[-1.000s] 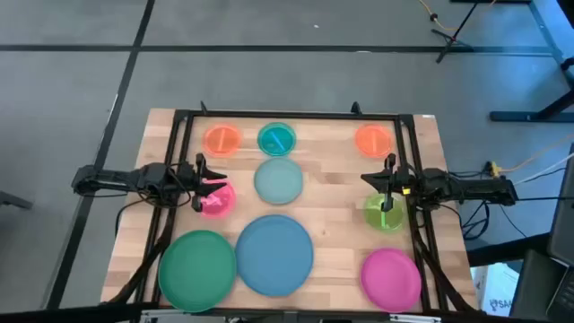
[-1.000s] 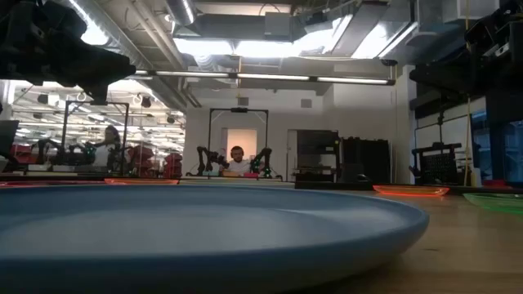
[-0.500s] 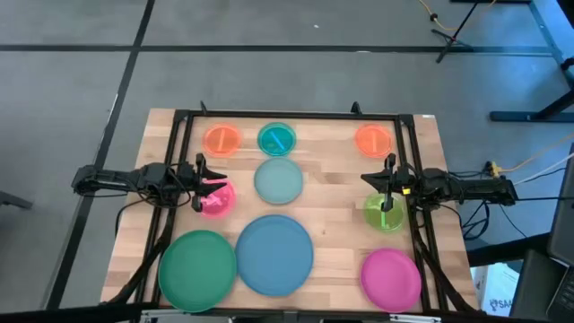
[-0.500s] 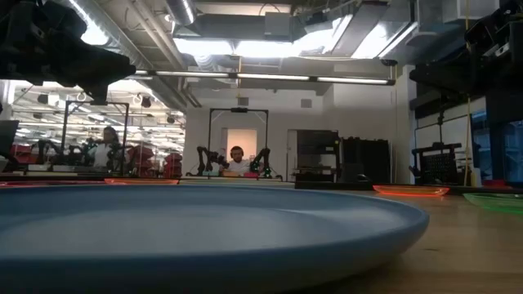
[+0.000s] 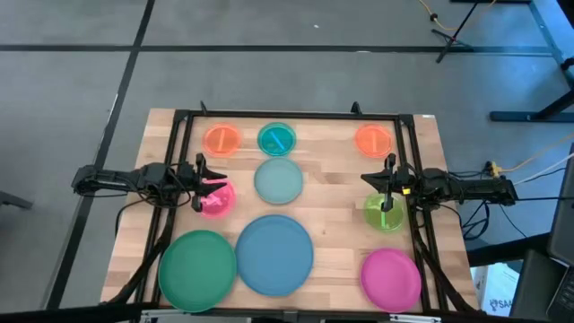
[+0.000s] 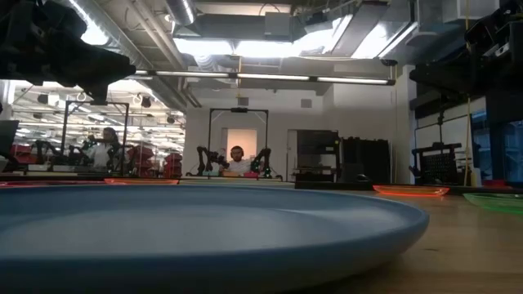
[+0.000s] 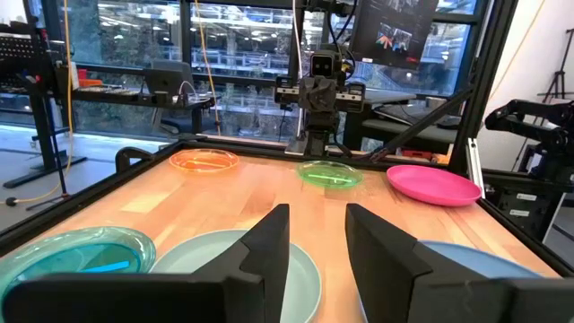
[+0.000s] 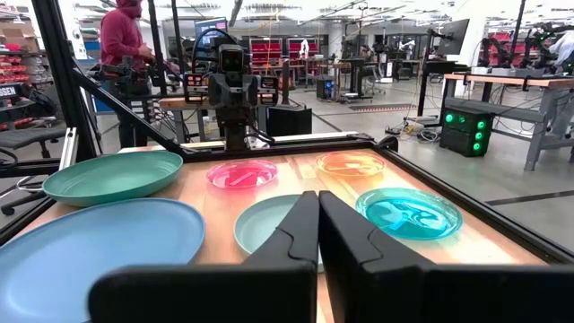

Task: Stack plastic plates

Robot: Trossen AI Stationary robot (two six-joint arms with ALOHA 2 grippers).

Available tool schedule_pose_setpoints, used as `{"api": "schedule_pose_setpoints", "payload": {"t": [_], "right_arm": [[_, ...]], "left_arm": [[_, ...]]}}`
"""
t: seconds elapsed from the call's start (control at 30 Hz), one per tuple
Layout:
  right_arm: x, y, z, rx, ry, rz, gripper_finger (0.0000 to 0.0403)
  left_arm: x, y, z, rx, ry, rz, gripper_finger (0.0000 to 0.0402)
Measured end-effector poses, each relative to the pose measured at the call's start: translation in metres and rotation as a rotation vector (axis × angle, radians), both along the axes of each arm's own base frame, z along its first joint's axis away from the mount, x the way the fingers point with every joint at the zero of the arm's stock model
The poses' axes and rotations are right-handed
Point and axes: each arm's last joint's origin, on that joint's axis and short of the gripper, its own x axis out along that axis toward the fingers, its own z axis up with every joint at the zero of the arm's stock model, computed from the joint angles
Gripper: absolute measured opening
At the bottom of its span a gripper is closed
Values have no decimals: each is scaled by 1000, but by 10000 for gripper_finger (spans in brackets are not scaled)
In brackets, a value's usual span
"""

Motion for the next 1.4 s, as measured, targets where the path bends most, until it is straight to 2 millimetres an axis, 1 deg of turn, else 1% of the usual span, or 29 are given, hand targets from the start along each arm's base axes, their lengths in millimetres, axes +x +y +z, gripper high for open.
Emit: {"api": "schedule_pose_setpoints", "payload": {"t": [0.37,0.5,0.67,0.8,0.93,1.1,1.27,1.4], "right_arm": [[0,0,0,7,-5,0,5],[0,0,0,12,-8,0,5],[0,-1,3,-7,-28,-33,5],[-1,-1,8,46,-91,-38,5],[-1,-1,8,48,-96,-26,5],[-1,0,11,49,-122,-9,5],[-1,2,10,60,-117,76,5],[-1,2,12,55,-129,83,5]], "left_arm": [[0,1,2,24,-18,35,105],[-1,0,6,12,-61,16,105],[-1,0,12,-72,-128,-19,105],[-1,0,12,-93,-137,-1,105],[-1,0,15,-129,-171,3,105],[5,-2,16,-151,-168,-8,105],[15,-7,18,-158,-145,-40,105],[25,-14,27,-176,-91,-56,105]]}}
